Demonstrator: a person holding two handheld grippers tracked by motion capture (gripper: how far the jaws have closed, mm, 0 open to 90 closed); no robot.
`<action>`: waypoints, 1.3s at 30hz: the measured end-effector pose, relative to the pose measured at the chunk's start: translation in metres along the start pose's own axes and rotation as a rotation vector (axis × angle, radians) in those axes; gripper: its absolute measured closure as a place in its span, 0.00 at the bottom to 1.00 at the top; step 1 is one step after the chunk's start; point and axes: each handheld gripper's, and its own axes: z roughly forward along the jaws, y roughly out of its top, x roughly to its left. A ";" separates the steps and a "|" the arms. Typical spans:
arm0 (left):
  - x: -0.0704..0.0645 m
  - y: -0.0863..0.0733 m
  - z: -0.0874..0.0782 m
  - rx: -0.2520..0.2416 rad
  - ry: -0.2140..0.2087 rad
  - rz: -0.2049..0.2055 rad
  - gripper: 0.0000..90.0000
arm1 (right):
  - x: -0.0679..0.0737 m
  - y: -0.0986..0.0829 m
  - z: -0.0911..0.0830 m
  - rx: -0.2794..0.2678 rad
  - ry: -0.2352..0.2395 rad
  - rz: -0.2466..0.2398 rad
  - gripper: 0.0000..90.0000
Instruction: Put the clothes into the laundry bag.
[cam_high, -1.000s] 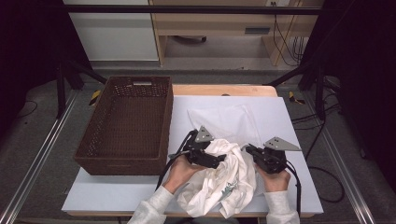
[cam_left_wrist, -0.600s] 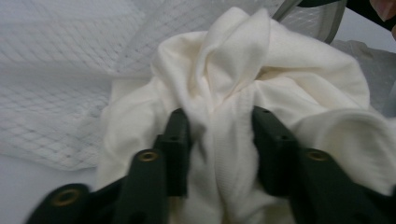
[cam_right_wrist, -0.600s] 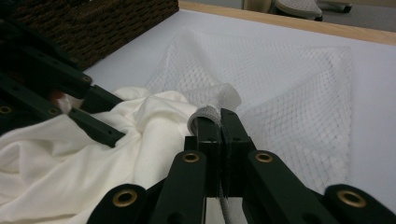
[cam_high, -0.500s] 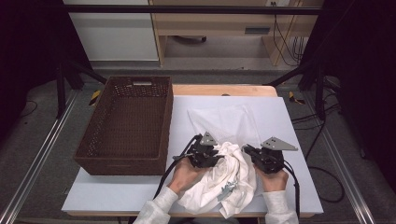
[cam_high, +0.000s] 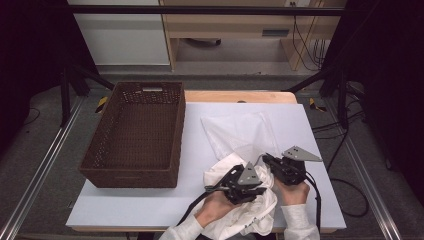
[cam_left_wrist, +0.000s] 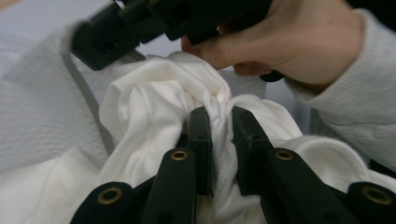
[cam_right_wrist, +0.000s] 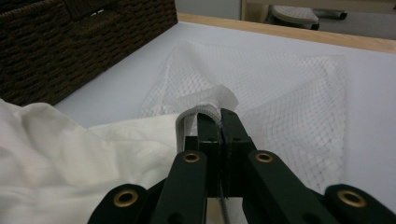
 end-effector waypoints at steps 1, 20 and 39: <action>0.005 0.000 0.008 0.033 0.016 0.002 0.87 | 0.000 0.000 -0.001 -0.002 -0.001 0.001 0.99; 0.037 -0.026 -0.038 -0.025 0.191 -0.089 0.20 | 0.000 0.000 -0.005 -0.001 0.013 -0.013 0.99; -0.001 -0.007 -0.037 -0.110 0.132 -0.025 0.87 | 0.004 -0.003 0.005 0.032 0.015 -0.018 0.99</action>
